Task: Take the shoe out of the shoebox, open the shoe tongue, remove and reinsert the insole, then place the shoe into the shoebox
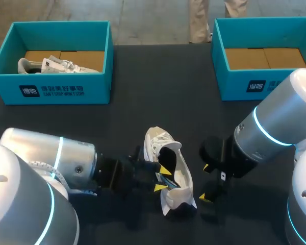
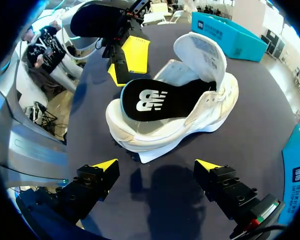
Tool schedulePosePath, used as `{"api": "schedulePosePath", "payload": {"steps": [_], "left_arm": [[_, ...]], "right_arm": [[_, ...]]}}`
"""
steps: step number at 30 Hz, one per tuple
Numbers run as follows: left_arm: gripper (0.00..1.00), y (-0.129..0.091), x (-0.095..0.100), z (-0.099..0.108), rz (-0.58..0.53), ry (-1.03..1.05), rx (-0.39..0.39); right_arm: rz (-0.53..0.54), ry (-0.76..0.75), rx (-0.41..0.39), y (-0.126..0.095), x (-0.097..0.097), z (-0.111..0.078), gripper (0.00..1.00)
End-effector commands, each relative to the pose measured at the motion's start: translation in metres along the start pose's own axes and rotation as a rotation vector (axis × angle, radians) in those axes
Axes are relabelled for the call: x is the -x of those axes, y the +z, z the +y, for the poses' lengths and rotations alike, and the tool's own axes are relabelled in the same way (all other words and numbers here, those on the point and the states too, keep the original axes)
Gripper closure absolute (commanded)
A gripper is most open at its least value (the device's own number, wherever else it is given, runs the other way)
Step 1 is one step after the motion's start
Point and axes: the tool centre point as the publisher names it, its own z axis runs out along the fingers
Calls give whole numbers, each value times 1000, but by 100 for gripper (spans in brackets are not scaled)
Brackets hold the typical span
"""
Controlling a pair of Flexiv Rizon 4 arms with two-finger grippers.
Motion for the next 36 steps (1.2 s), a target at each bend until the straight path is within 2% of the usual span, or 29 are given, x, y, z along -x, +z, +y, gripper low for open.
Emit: {"api": "schedulePosePath", "payload": {"steps": [1,5,12,20,26,34,35,36], "left_arm": [[67,-2,2,2,73,3,9],[64,-1,1,5,116,9,18],[67,-1,0,12,130,3,33],[67,-22,8,9,159,6,28],[67,-46,14,5,260,45,73],[65,-77,14,-3,463,88,97],[62,-79,13,-4,490,98,102],[65,-82,12,-7,537,110,102]], "right_arm": [[-3,1,-2,0,-1,0,0],[-3,1,-2,0,-1,0,0],[-3,1,-2,0,-1,0,0],[-3,1,-2,0,-1,0,0],[-3,1,-2,0,-1,0,0],[-3,1,-2,0,-1,0,0],[-3,1,-2,0,-1,0,0],[-3,1,-2,0,-1,0,0]]}}
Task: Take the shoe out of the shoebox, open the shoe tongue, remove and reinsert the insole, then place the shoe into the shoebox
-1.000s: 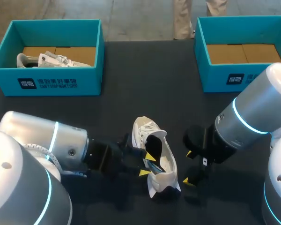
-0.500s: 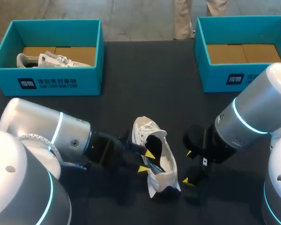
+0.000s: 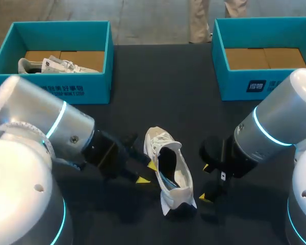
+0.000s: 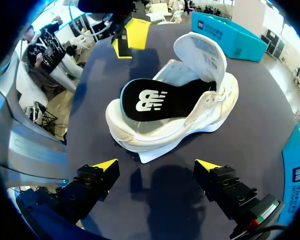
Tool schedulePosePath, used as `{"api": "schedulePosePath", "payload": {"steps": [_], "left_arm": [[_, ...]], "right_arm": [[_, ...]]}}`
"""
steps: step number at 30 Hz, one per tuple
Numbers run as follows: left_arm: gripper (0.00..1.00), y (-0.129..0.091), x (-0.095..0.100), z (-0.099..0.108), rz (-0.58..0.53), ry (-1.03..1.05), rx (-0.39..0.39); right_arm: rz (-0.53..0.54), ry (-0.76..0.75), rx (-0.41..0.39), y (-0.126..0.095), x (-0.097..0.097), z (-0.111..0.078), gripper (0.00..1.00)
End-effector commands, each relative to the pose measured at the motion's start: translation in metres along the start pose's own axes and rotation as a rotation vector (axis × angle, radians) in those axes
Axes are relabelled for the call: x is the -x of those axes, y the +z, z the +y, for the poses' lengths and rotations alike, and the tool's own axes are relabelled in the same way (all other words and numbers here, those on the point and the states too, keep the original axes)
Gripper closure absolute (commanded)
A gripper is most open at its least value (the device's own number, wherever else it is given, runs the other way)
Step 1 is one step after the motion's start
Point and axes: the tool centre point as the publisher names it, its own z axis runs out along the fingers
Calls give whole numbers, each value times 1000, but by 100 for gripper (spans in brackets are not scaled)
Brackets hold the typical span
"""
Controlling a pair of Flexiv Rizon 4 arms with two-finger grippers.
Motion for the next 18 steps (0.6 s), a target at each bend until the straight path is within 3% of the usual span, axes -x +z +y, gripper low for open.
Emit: {"api": "schedulePosePath", "payload": {"steps": [1,7,12,18], "left_arm": [[69,-39,-3,-11,228,29,17],[100,-52,-8,-19,382,98,79],[100,-61,-7,-25,464,149,121],[100,-61,-7,-25,464,149,121]], "right_arm": [[-3,1,-2,0,-1,0,0],[-3,1,-2,0,-1,0,0],[-3,1,-2,0,-1,0,0],[-3,1,-2,0,-1,0,0]]}}
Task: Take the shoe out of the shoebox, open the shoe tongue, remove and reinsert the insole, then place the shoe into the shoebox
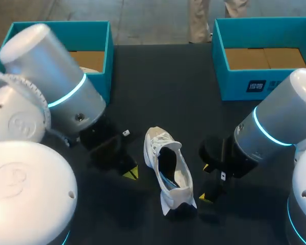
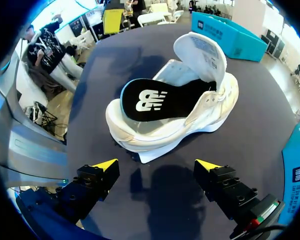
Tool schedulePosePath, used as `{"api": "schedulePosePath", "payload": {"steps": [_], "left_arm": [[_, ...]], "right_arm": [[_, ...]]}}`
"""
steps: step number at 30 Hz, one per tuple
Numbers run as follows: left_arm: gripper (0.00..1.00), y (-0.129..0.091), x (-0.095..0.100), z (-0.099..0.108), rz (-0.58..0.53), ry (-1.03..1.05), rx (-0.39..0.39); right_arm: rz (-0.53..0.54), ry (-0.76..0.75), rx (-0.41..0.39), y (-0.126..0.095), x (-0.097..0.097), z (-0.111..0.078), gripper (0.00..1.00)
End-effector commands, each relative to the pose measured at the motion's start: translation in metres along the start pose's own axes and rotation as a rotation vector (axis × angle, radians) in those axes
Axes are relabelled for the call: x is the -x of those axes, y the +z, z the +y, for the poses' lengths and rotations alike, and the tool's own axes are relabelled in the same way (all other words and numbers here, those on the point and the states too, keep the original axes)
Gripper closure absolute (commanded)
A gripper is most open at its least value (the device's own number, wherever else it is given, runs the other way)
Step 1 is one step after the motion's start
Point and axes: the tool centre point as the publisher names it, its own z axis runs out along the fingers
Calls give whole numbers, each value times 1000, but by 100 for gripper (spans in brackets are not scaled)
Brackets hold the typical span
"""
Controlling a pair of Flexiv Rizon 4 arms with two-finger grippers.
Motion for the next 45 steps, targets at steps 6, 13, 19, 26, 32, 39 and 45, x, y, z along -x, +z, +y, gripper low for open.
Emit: {"api": "schedulePosePath", "payload": {"steps": [6,13,19,26,32,39,45], "left_arm": [[100,-15,0,-3,98,-1,5],[100,-15,0,-3,98,-1,5],[100,-12,12,-4,188,101,19],[100,-6,22,6,300,174,-2],[100,-2,28,7,361,259,13],[100,9,42,5,450,362,30],[100,19,50,10,479,394,44]], "right_arm": [[-26,-18,-54,-15,10,-13,0],[-9,-67,-79,-36,18,-31,0],[8,-119,-89,-50,25,-44,0],[37,-180,-111,-60,32,-59,0],[60,-250,-62,-63,33,-62,0],[60,-250,-62,-63,33,-62,0],[60,-250,-62,-63,33,-62,0]]}}
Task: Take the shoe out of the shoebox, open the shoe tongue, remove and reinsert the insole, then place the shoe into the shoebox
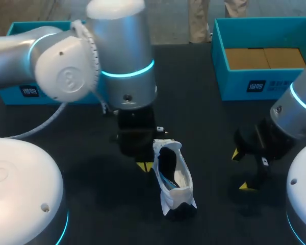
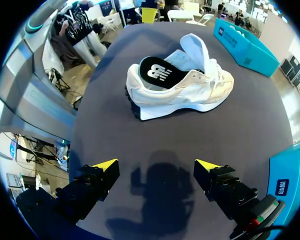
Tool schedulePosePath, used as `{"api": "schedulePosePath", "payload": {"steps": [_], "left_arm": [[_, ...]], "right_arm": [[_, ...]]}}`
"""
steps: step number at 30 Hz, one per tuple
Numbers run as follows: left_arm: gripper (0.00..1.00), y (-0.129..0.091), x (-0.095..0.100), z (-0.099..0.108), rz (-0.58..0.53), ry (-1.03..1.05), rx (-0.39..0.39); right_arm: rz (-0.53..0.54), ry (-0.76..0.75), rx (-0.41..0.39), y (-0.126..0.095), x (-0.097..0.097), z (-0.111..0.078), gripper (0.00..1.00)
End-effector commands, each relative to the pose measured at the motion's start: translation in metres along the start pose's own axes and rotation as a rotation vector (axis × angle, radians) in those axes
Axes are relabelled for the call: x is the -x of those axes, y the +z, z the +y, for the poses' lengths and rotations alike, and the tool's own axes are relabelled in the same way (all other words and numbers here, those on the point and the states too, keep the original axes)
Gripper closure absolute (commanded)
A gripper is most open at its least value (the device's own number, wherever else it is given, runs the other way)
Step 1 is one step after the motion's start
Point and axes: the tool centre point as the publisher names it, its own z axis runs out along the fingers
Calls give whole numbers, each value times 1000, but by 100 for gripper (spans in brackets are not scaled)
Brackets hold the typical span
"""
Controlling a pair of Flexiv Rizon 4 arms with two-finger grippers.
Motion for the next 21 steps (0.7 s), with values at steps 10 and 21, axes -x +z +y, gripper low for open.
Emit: {"api": "schedulePosePath", "payload": {"steps": [10,21], "left_arm": [[100,17,24,20,191,24,17],[100,35,24,17,136,-77,24]], "right_arm": [[2,-1,-19,-5,1,-3,0],[11,-41,-34,-22,-1,-9,0]]}}
